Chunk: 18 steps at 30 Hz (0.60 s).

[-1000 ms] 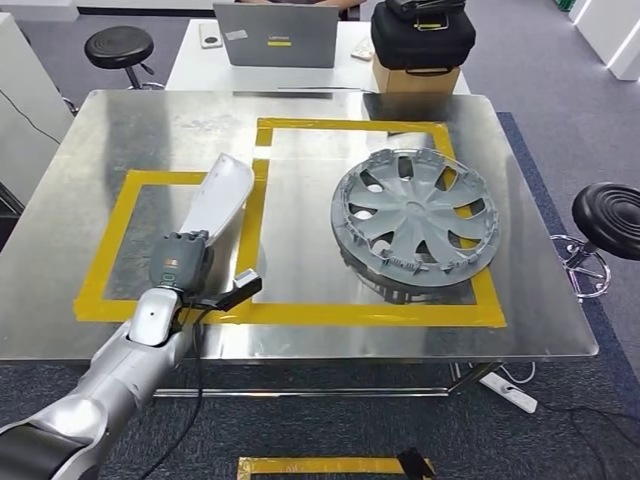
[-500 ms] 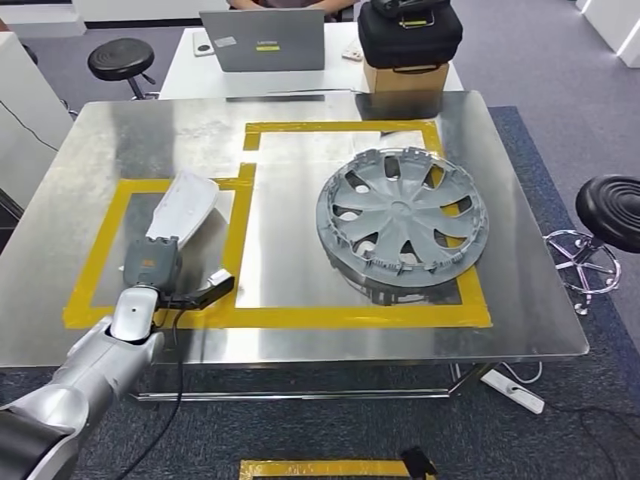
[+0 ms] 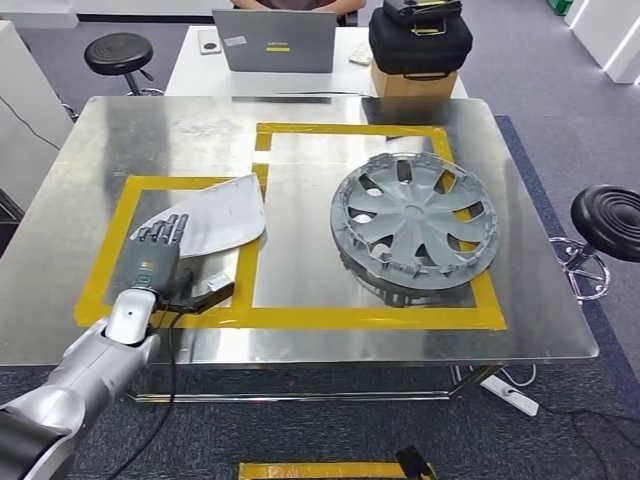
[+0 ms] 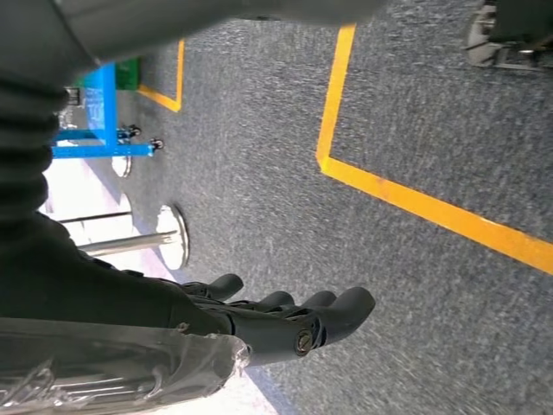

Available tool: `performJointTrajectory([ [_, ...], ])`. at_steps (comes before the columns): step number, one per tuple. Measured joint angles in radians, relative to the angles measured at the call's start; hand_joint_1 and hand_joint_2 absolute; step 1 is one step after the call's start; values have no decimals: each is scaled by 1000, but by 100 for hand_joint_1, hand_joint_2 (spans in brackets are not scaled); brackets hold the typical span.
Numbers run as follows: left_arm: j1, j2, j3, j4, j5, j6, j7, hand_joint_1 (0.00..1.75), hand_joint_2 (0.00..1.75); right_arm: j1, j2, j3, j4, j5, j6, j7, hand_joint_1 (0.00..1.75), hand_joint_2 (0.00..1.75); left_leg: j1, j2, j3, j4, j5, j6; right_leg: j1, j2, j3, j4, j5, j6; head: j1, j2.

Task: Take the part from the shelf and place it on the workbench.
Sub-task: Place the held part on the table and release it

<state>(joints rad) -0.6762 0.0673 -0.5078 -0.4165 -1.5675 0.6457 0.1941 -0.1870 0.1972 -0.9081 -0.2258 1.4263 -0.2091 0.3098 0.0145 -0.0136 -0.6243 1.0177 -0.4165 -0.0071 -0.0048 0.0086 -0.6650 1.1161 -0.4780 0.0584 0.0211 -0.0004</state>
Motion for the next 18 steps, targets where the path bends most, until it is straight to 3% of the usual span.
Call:
performJointTrajectory([
  [2, -1, -3, 6, -5, 8, 6, -17, 0, 175, 1, 0, 0, 0, -2, 0, 1, 0, 0, -2, 0, 0, 0, -1, 6, 0, -1, -61, 135, -62, 4, 3, 0],
  [3, 0, -6, 12, -9, 13, 7, -29, 0, 175, 3, 0, 0, 0, -4, 0, 1, 0, 0, -3, 0, 0, 0, -1, 7, 0, -1, -86, 188, -78, 5, 2, 0],
  [4, 1, -8, 20, -14, 20, 7, -40, 0, 175, 4, 0, 0, 0, -5, 0, 1, 0, 0, -3, 0, 1, 0, -2, 7, 0, -1, -96, 206, -77, 4, 3, 0],
  [5, 2, -10, 30, -21, 27, 8, -52, 0, 175, 5, 0, 0, 0, -6, 0, 0, 0, 0, -4, 0, 1, 0, -2, 7, 0, -1, -87, 187, -58, 3, 2, 0],
  [7, 3, -13, 52, -45, 47, 14, -78, 0, 175, 5, 0, 0, 0, -7, 0, -1, 0, 0, -4, -1, 2, 1, -3, 5, -1, -1, -26, 60, 5, 0, 3, 0],
  [9, 8, -16, 83, -86, 85, 30, -116, 0, 175, 5, 0, 0, 0, -9, -1, -3, 0, 0, -7, -1, 0, 2, -3, -4, 0, 0, 28, -47, 39, -6, 2, 0],
  [12, 32, -25, 134, -175, 185, 46, -199, 0, 175, 10, 0, 0, 0, -14, -2, -5, 0, 0, -7, -2, -2, -2, 2, -20, 4, 4, 39, -72, 44, -22, 0, 0],
  [14, 76, -39, 167, -288, 345, 41, -310, 0, 175, 14, 0, 0, 0, -18, -5, -5, 0, 0, -5, 0, -12, 17, -16, -30, 1, 5, 42, -78, 47, -34, -3, 0],
  [18, 203, -81, 206, -586, 665, -13, -500, 0, 175, 23, 0, 0, 0, -27, -12, -9, 0, 0, -5, 2, -117, 228, -115, -39, -1, 3, 46, -81, 45, -46, -12, 0],
])
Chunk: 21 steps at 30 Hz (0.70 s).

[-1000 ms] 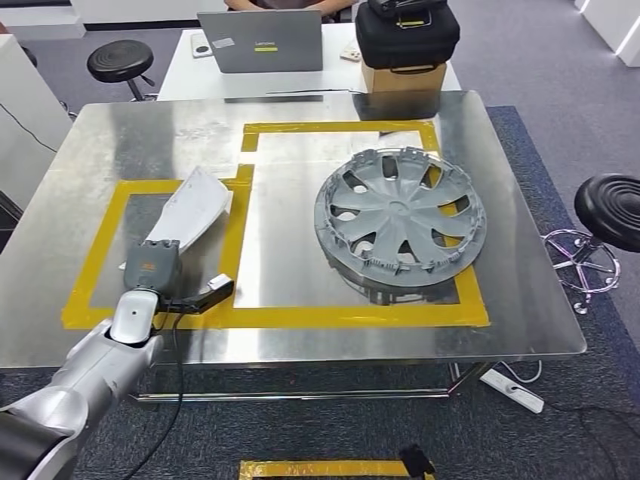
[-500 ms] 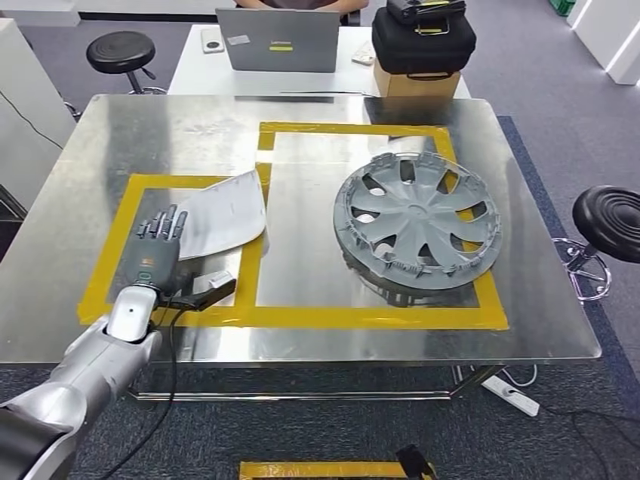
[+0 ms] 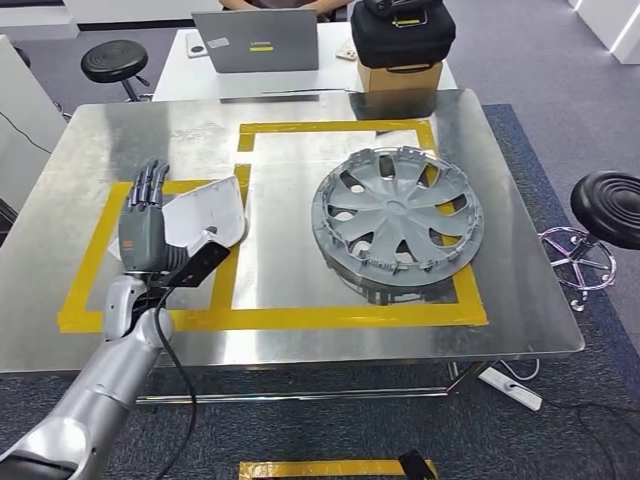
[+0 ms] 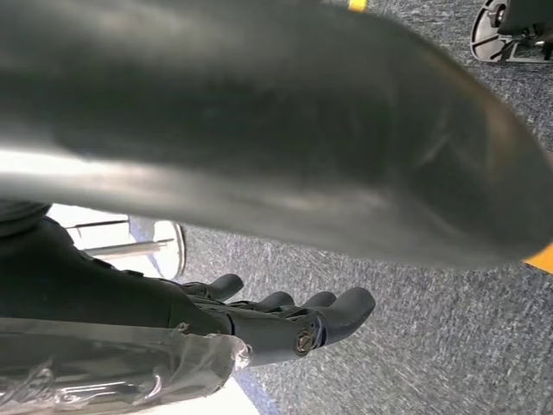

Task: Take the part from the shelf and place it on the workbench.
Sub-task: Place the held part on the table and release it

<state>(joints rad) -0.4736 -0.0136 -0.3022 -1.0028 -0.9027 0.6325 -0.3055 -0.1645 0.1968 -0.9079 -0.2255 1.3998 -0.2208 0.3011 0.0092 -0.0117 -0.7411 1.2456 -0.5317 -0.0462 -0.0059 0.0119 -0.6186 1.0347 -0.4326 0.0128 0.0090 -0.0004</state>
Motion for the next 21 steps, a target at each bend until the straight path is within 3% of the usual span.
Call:
performJointTrajectory([
  [1, 37, -14, 3, -75, 88, -21, -48, 0, 175, 4, 0, 0, 0, -3, -2, -2, 0, 0, 0, 0, -17, 31, -4, 0, 0, 1, 1, 0, -1, -1, -1, 0],
  [2, 76, -29, 6, -152, 190, -43, -103, 0, 175, 8, 0, 0, 0, -6, -5, -5, 0, 0, 0, 0, -16, 28, 10, 2, 0, 2, 2, 0, -2, -1, -1, 0],
  [4, 141, -61, 11, -295, 381, -82, -198, 0, 175, 17, 0, 0, 0, -12, -10, -8, 0, 0, 0, 1, 33, -69, 71, 7, 0, 6, 6, 0, -6, 3, -3, 0],
  [6, 188, -93, 12, -419, 513, -117, -257, 0, 175, 23, 0, -1, 0, -14, -17, -10, 0, 0, -1, 3, 93, -185, 109, 14, 5, 6, 8, 3, -11, 13, -2, 0],
  [8, 221, -118, 12, -507, 592, -142, -289, 0, 87, 27, 0, -1, 0, -15, -22, -11, 0, 0, -3, 2, 115, -227, 110, 23, 10, 4, 9, 3, -15, 23, 0, 0],
  [10, 248, -132, 14, -562, 627, -155, -299, 0, 0, 28, 0, -1, 0, -16, -24, -11, 0, 0, -1, 1, 115, -227, 110, 34, 8, 2, 10, 3, -19, 33, 1, 0],
  [12, 272, -148, 18, -617, 684, -185, -314, 0, 0, 30, 0, -1, 0, -19, -27, -12, 0, 0, 1, 0, 116, -229, 111, 44, 6, -1, -11, 50, -52, 43, 4, 0],
  [14, 293, -166, 20, -661, 774, -233, -333, 0, 0, 32, 0, -1, 0, -24, -33, -13, 0, 0, 1, 1, 117, -230, 111, 50, 5, -3, -60, 158, -110, 50, 8, 0],
  [16, 305, -174, 21, -677, 826, -262, -339, 0, 0, 34, 0, -1, 0, -26, -37, -15, 0, 0, 0, 1, 117, -229, 110, 51, 4, -3, -92, 228, -142, 53, 9, 0],
  [20, 317, -180, 24, -690, 873, -290, -336, 0, 0, 37, 0, -1, 0, -30, -41, -16, 0, 0, 0, 1, 117, -229, 110, 52, 4, -3, -111, 265, -154, 54, 9, 0],
  [21, 336, -191, 22, -705, 920, -329, -321, 0, 0, 42, 0, -2, 0, -36, -46, -20, 0, 0, 1, 0, 118, -229, 110, 51, 2, -3, -91, 225, -126, 56, 9, 0],
])
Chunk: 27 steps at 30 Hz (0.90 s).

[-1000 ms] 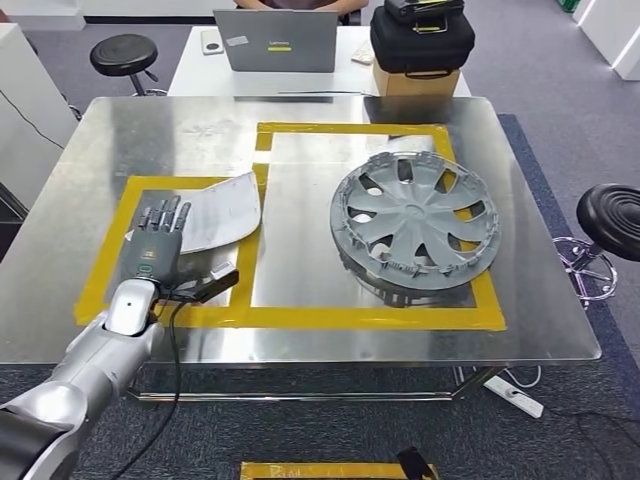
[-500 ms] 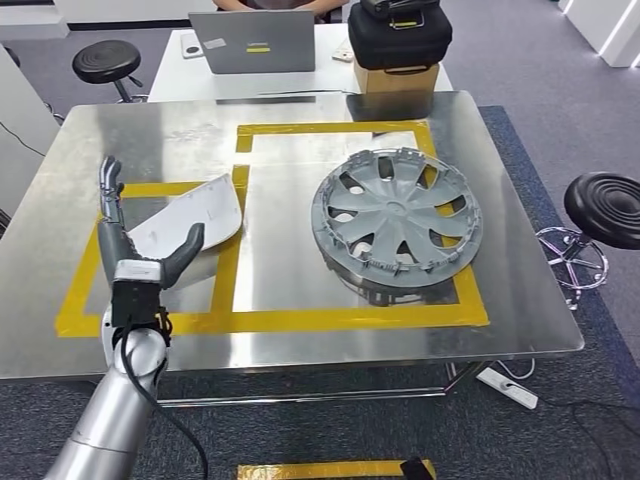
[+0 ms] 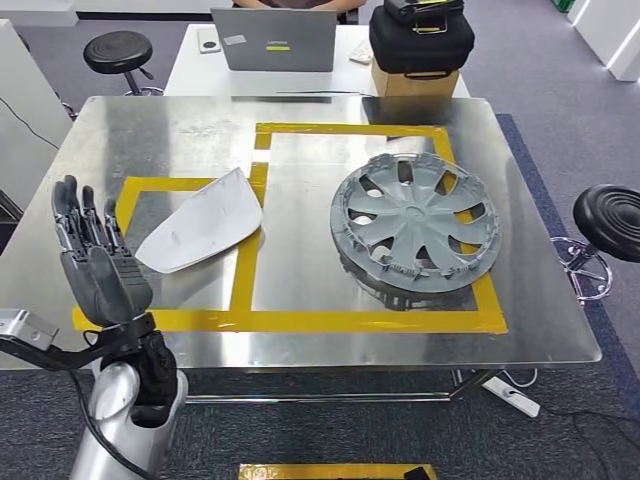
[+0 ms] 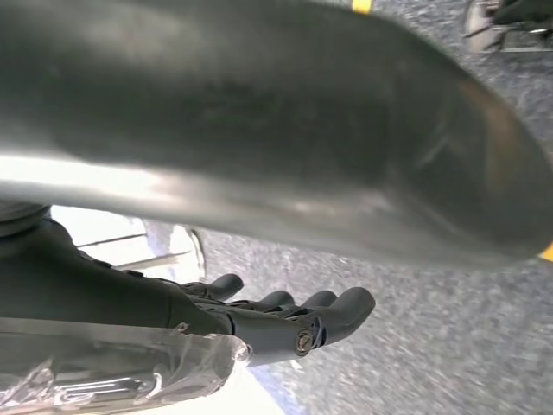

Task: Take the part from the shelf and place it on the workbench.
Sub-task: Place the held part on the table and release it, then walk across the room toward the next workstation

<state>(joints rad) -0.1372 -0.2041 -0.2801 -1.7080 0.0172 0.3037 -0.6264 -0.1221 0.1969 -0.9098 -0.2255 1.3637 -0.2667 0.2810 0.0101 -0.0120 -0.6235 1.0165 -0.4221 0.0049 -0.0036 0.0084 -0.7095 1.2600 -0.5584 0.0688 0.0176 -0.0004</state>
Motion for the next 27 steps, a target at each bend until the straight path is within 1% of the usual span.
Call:
performJointTrajectory([
  [1, 21, -12, -4, -17, 52, -48, 21, 0, 0, 6, 0, -1, 0, -6, -5, -5, 0, 0, -1, -1, 0, 1, -1, -4, -2, 0, 30, -61, 28, 2, 1, 0],
  [3, 59, -30, -23, -47, 138, -157, 62, 0, 0, 17, 0, -5, 0, -17, -13, -16, 0, 0, -3, -4, 1, 3, -2, -15, -5, 4, 101, -201, 93, -5, 1, 0],
  [4, 65, -30, -35, -52, 150, -194, 70, 0, 0, 19, 0, -6, 0, -18, -13, -19, 0, 0, -4, -5, 1, 2, -1, -22, -4, 7, 110, -219, 95, -12, 0, 0],
  [6, 75, -27, -68, -63, 158, -256, 76, 0, 0, 23, 0, -9, 0, -19, -10, -23, 0, 0, -2, -4, 2, 0, 1, -32, -3, 9, 110, -220, 100, -27, 0, 0],
  [7, 78, -25, -86, -69, 160, -278, 79, 0, 0, 24, 0, -10, 0, -20, -9, -25, 0, 0, -1, -3, -1, 8, -7, -36, -3, 8, 111, -222, 102, -34, -1, 0],
  [8, 80, -23, -103, -75, 162, -293, 83, 0, 0, 25, 0, -11, 0, -21, -9, -27, 0, 0, -1, -2, -13, 34, -26, -40, -5, 8, 112, -224, 104, -40, -3, 0],
  [9, 82, -22, -118, -80, 164, -303, 86, 0, 0, 25, 0, -12, 0, -23, -9, -28, 0, 0, -1, -1, -34, 80, -54, -44, -6, 7, 113, -225, 105, -45, -4, 0],
  [11, 88, -19, -140, -83, 171, -315, 91, 0, 0, 26, 0, -13, 0, -26, -9, -32, 0, 0, -1, 0, -94, 208, -115, -47, -5, 5, 112, -225, 105, -50, -6, 0],
  [12, 91, -16, -148, -83, 175, -321, 93, 0, 0, 26, 0, -13, 0, -27, -9, -33, 0, 0, -1, 0, -116, 253, -128, -47, -4, 5, 113, -225, 105, -50, -6, 0],
  [13, 94, -13, -154, -83, 179, -325, 95, 0, 0, 27, -1, -14, 0, -29, -9, -34, 0, 0, -1, 0, -123, 268, -124, -45, -4, 5, 113, -225, 105, -51, -6, 0],
  [14, 96, -10, -160, -85, 181, -329, 96, 0, 0, 28, -1, -16, 0, -29, -9, -34, 0, 0, -1, 0, -112, 247, -103, -42, -3, 5, 113, -225, 105, -50, -6, 0],
  [15, 97, -8, -165, -87, 182, -331, 96, 0, 0, 28, -1, -16, 0, -30, -9, -34, 0, 0, -2, 0, -84, 194, -72, -38, -3, 5, 114, -225, 104, -50, -6, 0],
  [16, 97, -6, -169, -89, 183, -333, 96, 0, 0, 28, -1, -17, 0, -30, -9, -35, 0, 0, -2, 1, -48, 131, -44, -34, -2, 6, 114, -224, 104, -48, -6, 0],
  [17, 97, -5, -174, -92, 183, -335, 96, 0, 0, 28, -1, -17, 0, -30, -9, -36, 0, 0, -3, 1, -15, 71, -26, -30, 0, 6, 113, -222, 103, -45, -6, 0],
  [18, 97, -5, -178, -95, 183, -335, 96, 0, 0, 28, -1, -17, 0, -30, -9, -36, 0, 0, -3, 1, 7, 29, -17, -27, 2, 7, 113, -222, 102, -40, -6, 0],
  [19, 98, -4, -182, -96, 183, -336, 96, 0, 0, 28, -1, -18, 0, -30, -9, -37, 0, 0, -5, 1, 17, 8, -17, -24, 3, 7, 112, -223, 102, -35, -6, 0],
  [21, 99, -3, -185, -98, 183, -338, 97, 0, 0, 28, -1, -18, 0, -30, -9, -37, 0, 0, -4, 0, 18, -1, -15, -15, 3, 6, 112, -228, 103, -23, -6, 0],
  [22, 99, -3, -187, -99, 182, -340, 98, 0, 0, 28, -1, -18, 0, -31, -8, -37, 0, 0, -3, 0, 20, -3, -14, -11, 2, 4, 110, -223, 98, -17, -5, 0],
  [23, 99, -3, -189, -99, 179, -340, 102, 0, 0, 28, -1, -18, 0, -32, -8, -37, 0, 0, -1, 0, 21, -5, -12, -6, 2, 3, 100, -202, 83, -12, -2, 0],
  [24, 99, -3, -193, -100, 175, -337, 108, 0, 0, 28, -1, -19, 0, -34, -7, -37, 0, 0, 0, 1, 22, -7, -11, -2, 1, 1, 80, -159, 58, -8, 0, 0],
  [26, 99, -3, -202, -97, 164, -314, 121, 0, 0, 28, -1, -25, 0, -41, -7, -38, 0, 0, -1, 2, 22, -7, -12, 3, 1, 0, 21, -30, -3, -2, 4, 0],
  [27, 101, -4, -206, -95, 161, -294, 124, 0, 0, 29, -1, -29, 0, -46, -7, -38, 0, 0, -1, 2, 22, -7, -12, 4, 0, 0, -5, 23, -20, 0, 4, 0],
])
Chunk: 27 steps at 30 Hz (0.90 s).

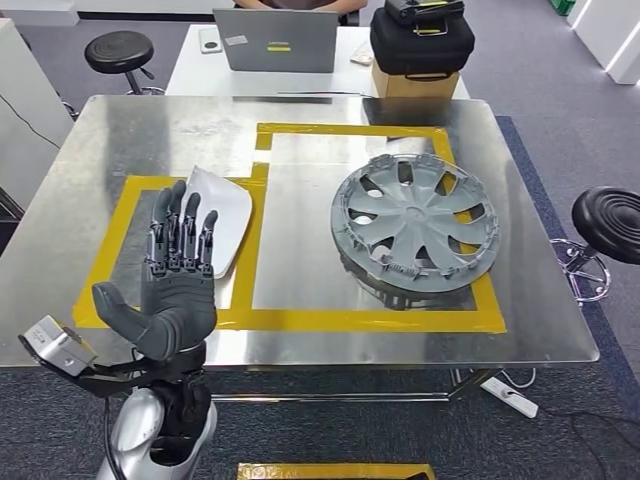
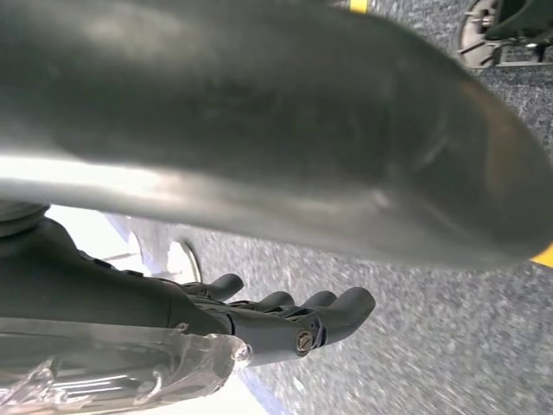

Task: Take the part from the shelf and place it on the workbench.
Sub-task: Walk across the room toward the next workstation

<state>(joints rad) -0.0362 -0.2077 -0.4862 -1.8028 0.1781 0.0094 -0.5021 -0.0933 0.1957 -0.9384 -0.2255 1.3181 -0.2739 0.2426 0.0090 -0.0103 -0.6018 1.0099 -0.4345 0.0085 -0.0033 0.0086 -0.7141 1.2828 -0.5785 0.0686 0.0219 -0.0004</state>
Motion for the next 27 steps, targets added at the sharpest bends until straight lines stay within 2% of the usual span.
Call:
performJointTrajectory([
  [1, 2, -2, -3, 3, -3, 23, -2, 0, 0, 1, 0, -3, 0, -3, -1, 0, 0, 0, 0, 0, 0, 0, 0, 0, 0, 0, -12, 23, 0, 1, 1, 0],
  [2, 4, -4, -4, 6, -9, 46, -9, 0, 0, 1, 0, -6, 0, -4, -2, 1, 0, 0, 0, 0, 1, 0, 0, 0, -1, 0, -5, 6, 18, 2, 1, 0],
  [4, 2, -7, -10, 10, -36, 77, -32, 0, 0, 1, 0, -7, 0, -1, -2, 2, 0, 0, 2, -1, 2, 1, -1, -3, -4, -1, 56, -118, 82, 3, 1, 0],
  [5, -2, -5, -15, 11, -55, 83, -44, 0, 0, 0, 0, -7, 0, 3, 0, 2, 0, 0, 0, -2, 2, 2, -2, -7, -5, 1, 89, -181, 105, 2, 2, 0],
  [6, -8, -1, -19, 11, -71, 82, -53, 0, 0, -2, 0, -7, 0, 7, 3, 2, 0, 0, -2, -3, 2, 3, -2, -13, -6, 2, 112, -225, 118, -3, 1, 0],
  [7, -12, 4, -23, 11, -76, 76, -58, 0, 0, -3, 0, -7, 0, 11, 5, 2, 0, 0, -4, -4, 1, 3, -2, -18, -5, 5, 122, -246, 120, -8, 1, 0],
  [9, -14, 11, -23, 11, -22, 22, -53, 0, 0, -3, 0, -7, 0, 13, 9, 4, 0, 0, -4, -4, 3, 0, 1, -29, -3, 7, 122, -248, 121, -23, 1, 0],
  [11, -7, 15, -16, 9, 74, -105, -60, 0, 0, -1, 0, -8, 0, 16, 15, 4, 0, 0, -2, -3, -5, 17, -15, -39, -4, 7, 124, -252, 125, -37, -1, 0],
  [12, -3, 16, -10, 6, 107, -179, -75, 0, 0, 0, 0, -8, 0, 20, 18, 2, 0, 0, -1, -2, -21, 51, -38, -44, -6, 6, 124, -253, 126, -43, -2, 0],
  [14, 4, 17, 1, -1, 118, -292, -106, 0, 0, 0, 0, -8, 0, 29, 24, -3, 0, 0, -1, -1, -79, 172, -100, -49, -6, 4, 124, -254, 126, -50, -6, 0],
  [15, 7, 18, 5, -4, 111, -327, -114, 0, 0, 0, -1, -8, 0, 32, 27, -5, 0, 0, -1, -1, -108, 231, -122, -50, -5, 3, 124, -254, 126, -51, -6, 0],
  [16, 10, 18, 8, -6, 102, -350, -118, 0, 0, 0, -1, -8, 0, 34, 30, -7, 0, 0, -1, -1, -127, 267, -128, -50, -5, 2, 124, -254, 125, -52, -6, 0],
  [17, 12, 18, 12, -8, 93, -368, -124, 0, 0, 0, -2, -7, 0, 36, 32, -8, 0, 0, -1, -1, -128, 267, -116, -49, -5, 2, 124, -254, 125, -51, -6, 0],
  [18, 13, 18, 16, -9, 88, -384, -129, 0, 0, 0, -3, -7, 0, 37, 33, -10, 0, 0, -1, -1, -111, 231, -88, -46, -5, 3, 124, -254, 125, -51, -6, 0],
  [19, 14, 17, 19, -11, 83, -398, -133, 0, 0, 0, -3, -7, 0, 37, 34, -11, 0, 0, -1, -1, -80, 172, -55, -43, -5, 3, 125, -254, 125, -50, -6, 0],
  [21, 13, 15, 21, -14, 71, -415, -136, 0, 87, 0, -3, -7, 0, 38, 34, -12, 0, 0, -2, -1, -18, 53, -12, -37, -1, 5, 124, -250, 122, -42, -6, 0],
  [23, 15, 13, 22, -15, 62, -421, -132, 0, 175, 0, -4, -7, 0, 37, 34, -12, 0, 0, -4, -1, 4, 6, -8, -29, 3, 5, 122, -251, 122, -30, -6, 0],
  [25, 16, 13, 22, -15, 58, -424, -126, 0, 175, 0, -4, -7, 0, 35, 34, -12, 0, 0, -3, -2, 3, 2, -5, -17, 1, 5, 122, -253, 121, -18, -5, 0],
  [26, 16, 13, 22, -15, 55, -424, -124, 0, 175, 0, -4, -7, 0, 34, 34, -12, 0, 0, -1, -1, 4, 1, -2, -11, 0, 3, 119, -243, 111, -13, -3, 0],
  [27, 16, 13, 22, -14, 52, -422, -121, 0, 175, 0, -4, -7, 0, 33, 34, -12, 0, 0, 1, 0, 4, -1, 1, -7, 0, 2, 107, -214, 89, -8, -1, 0],
])
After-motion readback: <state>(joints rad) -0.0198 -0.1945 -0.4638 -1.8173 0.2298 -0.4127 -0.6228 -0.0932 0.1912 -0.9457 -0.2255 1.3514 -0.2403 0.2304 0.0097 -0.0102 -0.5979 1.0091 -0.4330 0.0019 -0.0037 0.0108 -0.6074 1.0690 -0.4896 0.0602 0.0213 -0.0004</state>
